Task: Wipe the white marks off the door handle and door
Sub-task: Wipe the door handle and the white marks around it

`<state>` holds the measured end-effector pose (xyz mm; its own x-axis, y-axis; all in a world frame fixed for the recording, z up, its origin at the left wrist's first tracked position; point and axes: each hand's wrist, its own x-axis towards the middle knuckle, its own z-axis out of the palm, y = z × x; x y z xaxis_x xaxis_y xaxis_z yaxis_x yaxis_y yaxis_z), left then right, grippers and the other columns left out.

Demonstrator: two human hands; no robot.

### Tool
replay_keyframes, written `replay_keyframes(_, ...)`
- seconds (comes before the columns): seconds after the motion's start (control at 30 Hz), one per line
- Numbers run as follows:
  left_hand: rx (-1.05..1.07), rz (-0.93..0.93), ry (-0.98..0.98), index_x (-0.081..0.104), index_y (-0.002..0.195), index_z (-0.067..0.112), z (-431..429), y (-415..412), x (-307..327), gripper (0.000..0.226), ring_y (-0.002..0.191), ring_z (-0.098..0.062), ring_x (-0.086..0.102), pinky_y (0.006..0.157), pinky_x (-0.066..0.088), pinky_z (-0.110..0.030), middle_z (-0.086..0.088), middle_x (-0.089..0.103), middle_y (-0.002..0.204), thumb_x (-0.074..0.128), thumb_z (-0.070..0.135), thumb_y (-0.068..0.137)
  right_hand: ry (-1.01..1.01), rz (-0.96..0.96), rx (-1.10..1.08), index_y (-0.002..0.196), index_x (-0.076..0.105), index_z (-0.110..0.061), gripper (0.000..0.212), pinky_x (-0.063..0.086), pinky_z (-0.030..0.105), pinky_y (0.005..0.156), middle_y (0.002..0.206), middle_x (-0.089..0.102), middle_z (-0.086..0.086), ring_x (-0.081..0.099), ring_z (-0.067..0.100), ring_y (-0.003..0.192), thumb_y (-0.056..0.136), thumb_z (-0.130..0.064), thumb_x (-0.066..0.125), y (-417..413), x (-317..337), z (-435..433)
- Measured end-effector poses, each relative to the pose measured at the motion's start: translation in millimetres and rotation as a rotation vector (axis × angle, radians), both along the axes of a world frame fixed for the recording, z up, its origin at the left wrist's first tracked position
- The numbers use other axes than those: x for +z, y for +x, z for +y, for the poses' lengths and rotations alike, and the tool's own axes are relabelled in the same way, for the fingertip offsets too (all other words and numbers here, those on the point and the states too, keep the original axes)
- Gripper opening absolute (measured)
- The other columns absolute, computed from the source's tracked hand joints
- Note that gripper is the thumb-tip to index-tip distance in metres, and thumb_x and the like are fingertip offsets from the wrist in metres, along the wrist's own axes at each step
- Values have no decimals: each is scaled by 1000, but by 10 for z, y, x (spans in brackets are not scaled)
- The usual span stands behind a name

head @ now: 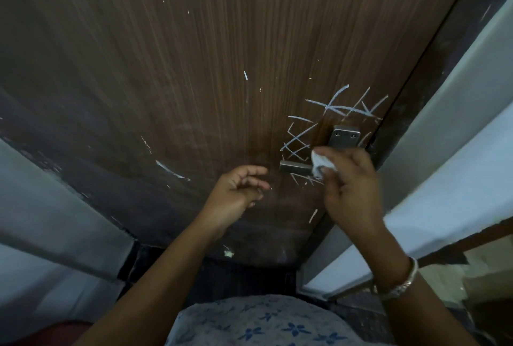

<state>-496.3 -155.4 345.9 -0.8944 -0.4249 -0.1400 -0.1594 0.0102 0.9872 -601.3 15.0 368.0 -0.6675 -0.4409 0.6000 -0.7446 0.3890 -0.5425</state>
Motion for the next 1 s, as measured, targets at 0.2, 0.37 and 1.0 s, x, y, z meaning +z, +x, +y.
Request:
replay_keyframes(0.2, -36, 73, -63, 53, 111, 34, 72, -29, 58, 46, 76, -8, 62, 66, 49, -19, 3, 69, 87, 55, -3, 84, 392, 2, -52, 98, 71, -2, 25, 49, 34, 81, 103, 62, 23, 62, 38, 85, 78, 8, 59, -255, 287, 56)
replay_keyframes(0.37, -70, 88, -110, 46, 113, 40, 164, -88, 70, 54, 76, 0, 63, 65, 49, -12, 6, 69, 81, 56, -3, 83, 716, 59, -6, 96, 62, -13, 19, 41, 31, 63, 102, 53, 9, 58, 30, 80, 90, -26, 49, -229, 322, -79)
replay_keyframes(1.0, -99, 58, -122, 45, 124, 27, 193, -52, 92, 49, 75, 0, 63, 64, 49, -12, 7, 68, 87, 55, 0, 84, 998, 56, 141, 98, 57, -20, 25, 35, 31, 65, 79, 42, -2, 43, 19, 73, 93, -39, 42, -350, 345, -293)
